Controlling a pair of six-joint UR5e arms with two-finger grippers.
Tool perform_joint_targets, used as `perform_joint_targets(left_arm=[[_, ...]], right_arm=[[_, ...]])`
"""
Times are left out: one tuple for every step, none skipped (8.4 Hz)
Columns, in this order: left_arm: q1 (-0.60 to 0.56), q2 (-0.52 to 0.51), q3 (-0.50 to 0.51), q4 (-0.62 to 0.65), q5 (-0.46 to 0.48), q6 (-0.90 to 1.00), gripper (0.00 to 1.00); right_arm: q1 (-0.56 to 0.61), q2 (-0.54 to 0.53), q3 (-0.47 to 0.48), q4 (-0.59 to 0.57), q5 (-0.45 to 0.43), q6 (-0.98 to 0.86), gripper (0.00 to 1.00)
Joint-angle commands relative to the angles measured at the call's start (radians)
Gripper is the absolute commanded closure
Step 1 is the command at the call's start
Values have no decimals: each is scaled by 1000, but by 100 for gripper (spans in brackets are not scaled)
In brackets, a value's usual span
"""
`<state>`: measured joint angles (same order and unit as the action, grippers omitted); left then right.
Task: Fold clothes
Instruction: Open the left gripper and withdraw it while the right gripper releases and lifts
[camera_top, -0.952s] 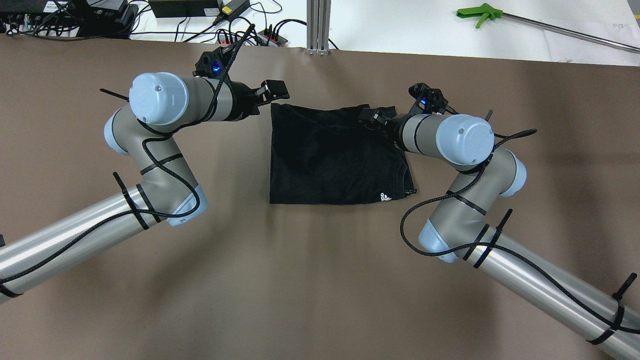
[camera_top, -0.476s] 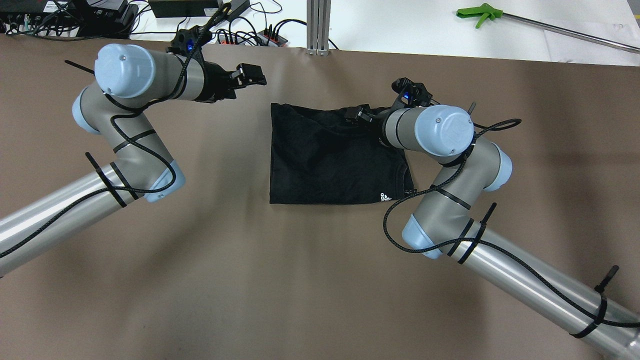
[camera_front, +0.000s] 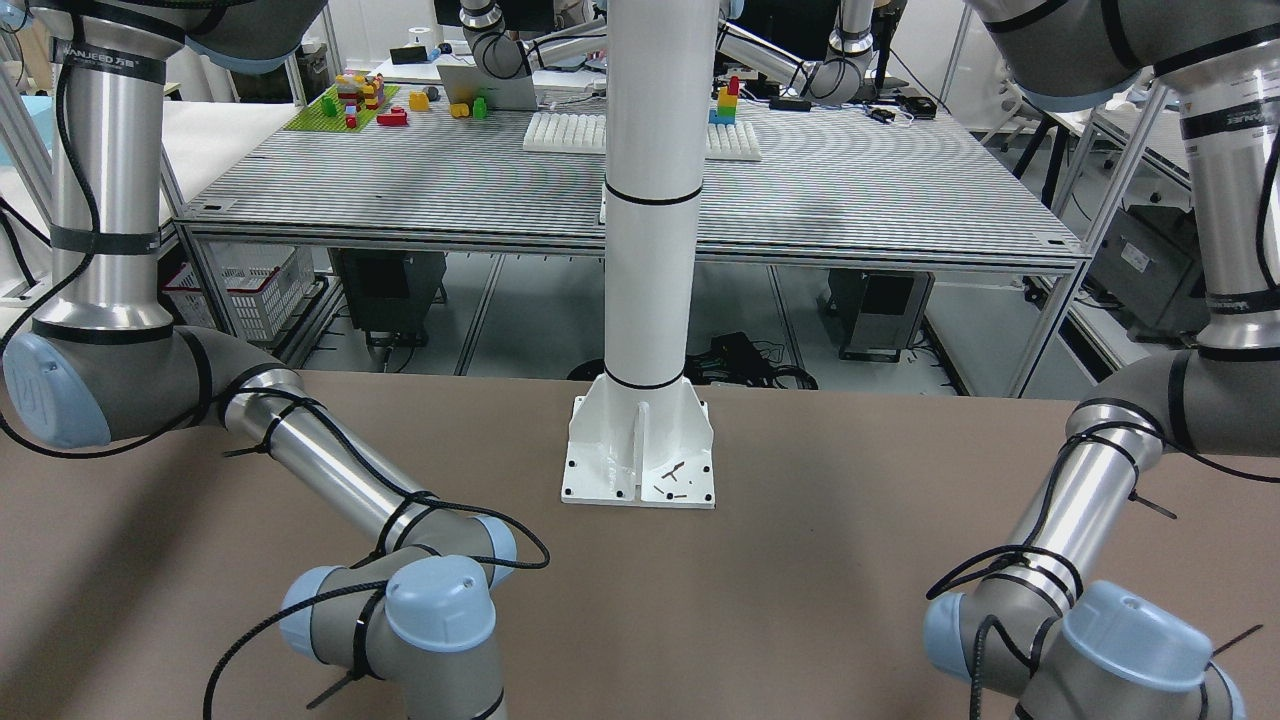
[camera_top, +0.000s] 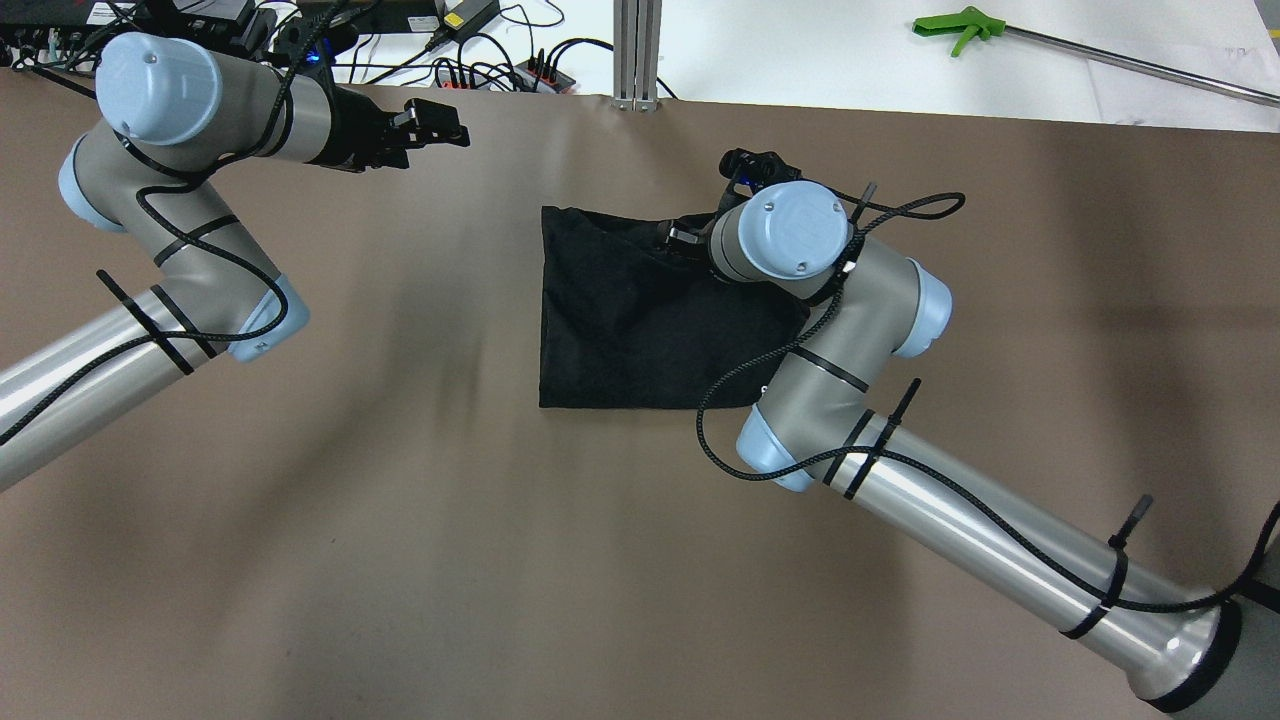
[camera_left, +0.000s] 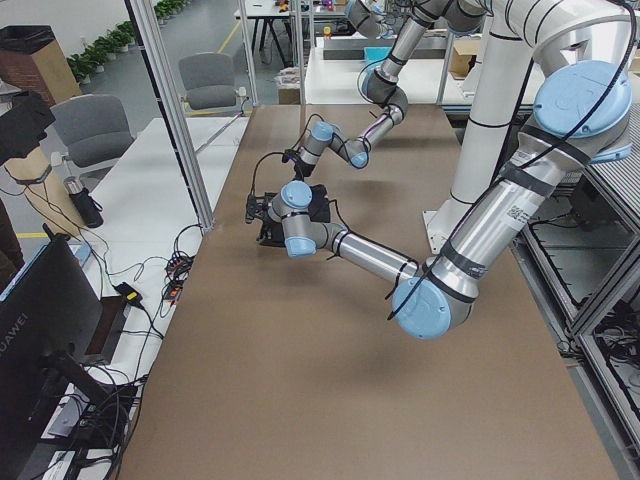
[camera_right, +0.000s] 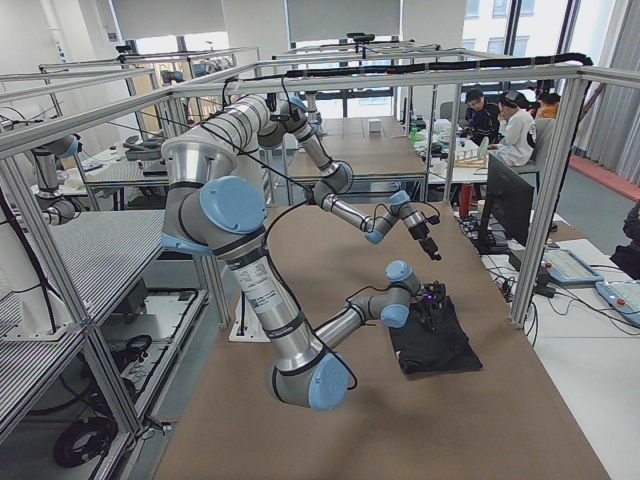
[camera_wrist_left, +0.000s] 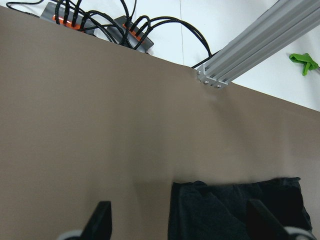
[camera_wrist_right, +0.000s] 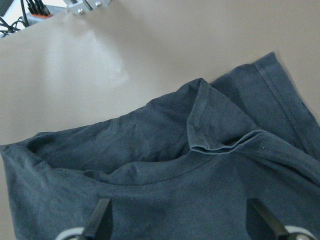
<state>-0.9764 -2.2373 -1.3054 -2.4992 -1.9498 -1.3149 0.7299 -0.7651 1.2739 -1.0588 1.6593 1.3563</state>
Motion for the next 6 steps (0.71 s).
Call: perform_joint_targets(left_arm=[[-79,13,2,5,-96,58,5],[-87,13,8,6,-101,68,5],[-85,8,20,5,-101,71,5],[-84,5,28,5,-101,72,5],[-84,4,28,5,-101,71,5],[-82,2,28,5,-100,71,5]], right_arm=[[-9,66,-143,-18,-19,-106,6],[-7,66,-159,-20,-33,-137,6],[-6,67,-165,-20,-55,-143,6],[-3,69,-183,-18,-67,-144,6],[5,67,-204,-18,-72,-176,6],[26,67,-226,-18,-73,-212,6]])
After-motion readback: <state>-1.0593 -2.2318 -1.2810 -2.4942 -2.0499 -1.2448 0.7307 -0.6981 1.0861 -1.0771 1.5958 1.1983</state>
